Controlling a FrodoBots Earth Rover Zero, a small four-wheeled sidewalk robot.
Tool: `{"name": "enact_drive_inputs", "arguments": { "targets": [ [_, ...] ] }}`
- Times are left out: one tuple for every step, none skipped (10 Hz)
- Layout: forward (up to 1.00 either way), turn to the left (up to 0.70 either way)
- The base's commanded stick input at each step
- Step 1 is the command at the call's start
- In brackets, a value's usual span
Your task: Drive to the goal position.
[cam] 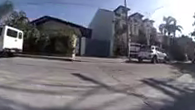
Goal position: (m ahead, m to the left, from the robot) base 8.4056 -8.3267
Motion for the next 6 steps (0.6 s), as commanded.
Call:
{"name": "enact_drive_inputs", "arguments": {
  "targets": [
    [0.85, -0.34],
    [0.95, -0.38],
    [1.00, -0.40],
    [1.00, -0.40],
    [1.00, -0.40],
    [1.00, -0.40]
  ]
}}
